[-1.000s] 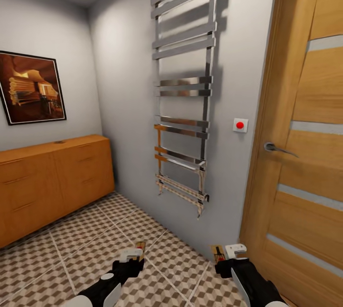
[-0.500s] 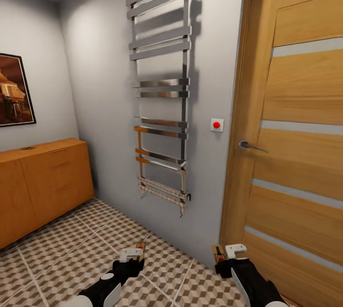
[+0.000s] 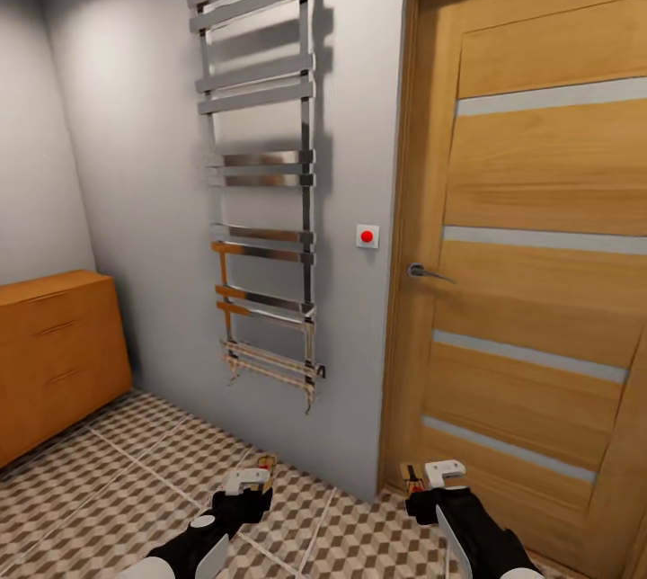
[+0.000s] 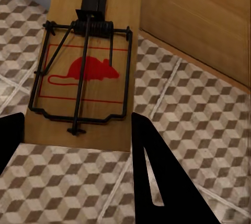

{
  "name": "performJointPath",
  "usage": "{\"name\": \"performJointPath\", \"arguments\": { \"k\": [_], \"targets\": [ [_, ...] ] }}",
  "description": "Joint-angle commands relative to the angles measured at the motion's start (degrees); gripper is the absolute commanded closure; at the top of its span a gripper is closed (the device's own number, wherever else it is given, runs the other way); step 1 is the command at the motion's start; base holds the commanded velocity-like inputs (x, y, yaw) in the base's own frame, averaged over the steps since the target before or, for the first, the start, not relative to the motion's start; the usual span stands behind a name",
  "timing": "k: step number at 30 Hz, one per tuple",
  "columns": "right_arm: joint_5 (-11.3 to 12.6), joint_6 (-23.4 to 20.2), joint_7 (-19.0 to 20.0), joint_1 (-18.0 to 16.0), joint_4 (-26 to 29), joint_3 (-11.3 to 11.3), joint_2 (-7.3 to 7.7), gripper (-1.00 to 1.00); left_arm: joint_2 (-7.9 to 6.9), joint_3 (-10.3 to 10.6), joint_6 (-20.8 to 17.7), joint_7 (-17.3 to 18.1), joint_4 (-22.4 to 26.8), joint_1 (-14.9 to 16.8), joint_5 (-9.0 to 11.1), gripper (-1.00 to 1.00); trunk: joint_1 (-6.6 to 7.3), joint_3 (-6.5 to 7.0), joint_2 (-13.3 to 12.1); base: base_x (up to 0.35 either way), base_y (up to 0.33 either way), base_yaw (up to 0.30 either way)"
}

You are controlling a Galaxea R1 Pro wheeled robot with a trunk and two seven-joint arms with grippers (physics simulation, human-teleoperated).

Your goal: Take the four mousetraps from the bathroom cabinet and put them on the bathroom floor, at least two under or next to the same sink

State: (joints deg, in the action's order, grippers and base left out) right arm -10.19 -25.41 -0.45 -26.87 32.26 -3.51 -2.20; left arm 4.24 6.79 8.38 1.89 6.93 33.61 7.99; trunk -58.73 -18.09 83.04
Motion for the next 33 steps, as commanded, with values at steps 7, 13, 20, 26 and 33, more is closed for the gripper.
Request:
{"name": "performJointPath", "arguments": {
  "k": [7,13,20,26,33],
  "targets": [
    [-0.4,-0.3,0.3,0.0,0.1,-0.4,-0.08,1.0,0.04,0.5,0.2,0.0,-0.1,0.1,0.4,1.0,0.0,0.15,0.0,0.0,0.0,-0.277],
    [-0.4,-0.3,0.2,0.0,0.1,-0.4,-0.08,1.0,0.14,0.5,0.2,0.0,-0.1,0.1,0.6,1.0,0.0,0.35,0.0,-0.04,0.0,-0.276],
    [-0.4,-0.3,0.3,0.0,0.1,-0.4,-0.08,1.0,0.15,0.5,0.1,0.0,-0.3,0.1,0.7,1.0,0.0,0.58,0.0,-0.29,0.0,-0.276],
    [-0.4,-0.3,0.3,0.0,0.1,-0.4,-0.08,1.0,0.18,0.5,0.1,0.0,-0.3,0.1,0.7,1.0,0.0,0.78,0.0,-0.341,0.0,-0.277],
    [-0.4,-0.3,0.3,0.0,0.1,-0.4,-0.08,1.0,0.23,0.5,0.1,0.0,-0.3,0.1,0.7,1.0,0.0,1.02,0.0,-0.344,0.0,-0.277]
  ]
}}
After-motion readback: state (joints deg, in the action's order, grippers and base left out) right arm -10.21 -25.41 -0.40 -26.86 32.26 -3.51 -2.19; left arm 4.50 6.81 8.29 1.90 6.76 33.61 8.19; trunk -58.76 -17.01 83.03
